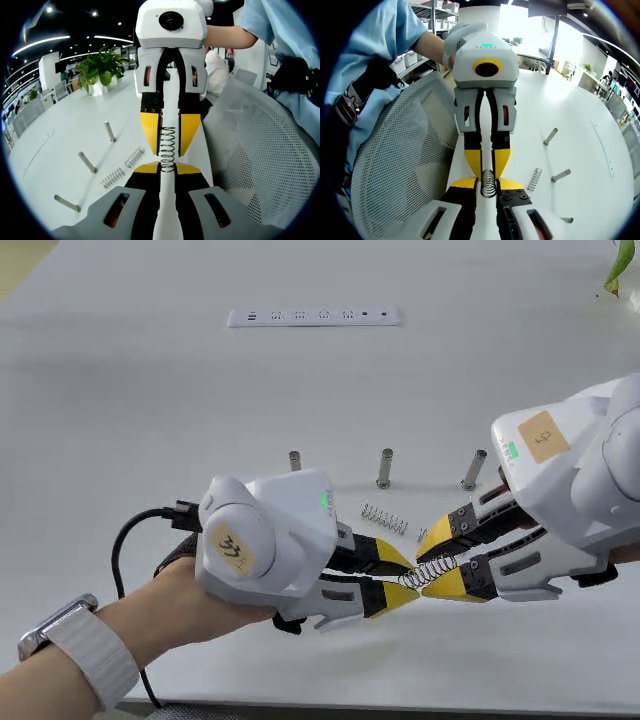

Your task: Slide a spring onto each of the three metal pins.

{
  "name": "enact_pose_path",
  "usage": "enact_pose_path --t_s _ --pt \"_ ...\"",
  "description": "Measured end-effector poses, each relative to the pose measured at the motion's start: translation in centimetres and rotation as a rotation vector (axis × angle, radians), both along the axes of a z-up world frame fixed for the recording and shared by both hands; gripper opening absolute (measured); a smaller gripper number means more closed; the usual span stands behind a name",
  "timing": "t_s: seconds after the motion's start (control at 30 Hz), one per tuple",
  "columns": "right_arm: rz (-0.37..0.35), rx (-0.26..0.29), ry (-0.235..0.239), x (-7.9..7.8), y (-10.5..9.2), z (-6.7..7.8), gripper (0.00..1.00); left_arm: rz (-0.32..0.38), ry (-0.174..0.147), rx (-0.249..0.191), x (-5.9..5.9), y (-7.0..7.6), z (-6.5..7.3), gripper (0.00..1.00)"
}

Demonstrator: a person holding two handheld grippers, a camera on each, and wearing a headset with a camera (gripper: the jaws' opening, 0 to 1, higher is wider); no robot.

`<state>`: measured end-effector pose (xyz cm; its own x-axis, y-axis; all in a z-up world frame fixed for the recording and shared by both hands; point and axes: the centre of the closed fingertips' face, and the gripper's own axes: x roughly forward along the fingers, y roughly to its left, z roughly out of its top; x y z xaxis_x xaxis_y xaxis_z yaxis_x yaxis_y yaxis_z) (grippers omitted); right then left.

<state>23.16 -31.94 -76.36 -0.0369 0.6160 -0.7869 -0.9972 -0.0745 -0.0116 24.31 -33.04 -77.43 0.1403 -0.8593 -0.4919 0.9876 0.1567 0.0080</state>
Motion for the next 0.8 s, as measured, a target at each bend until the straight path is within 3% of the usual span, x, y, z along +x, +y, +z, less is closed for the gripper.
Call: enact_pose_path --t_s 0.8 --pt "-0.005 -0.032 -0.003 0.5 -0.72 -0.15 0.08 -0.004 -0.006 -0.018 0.33 -0.89 0.27 0.06"
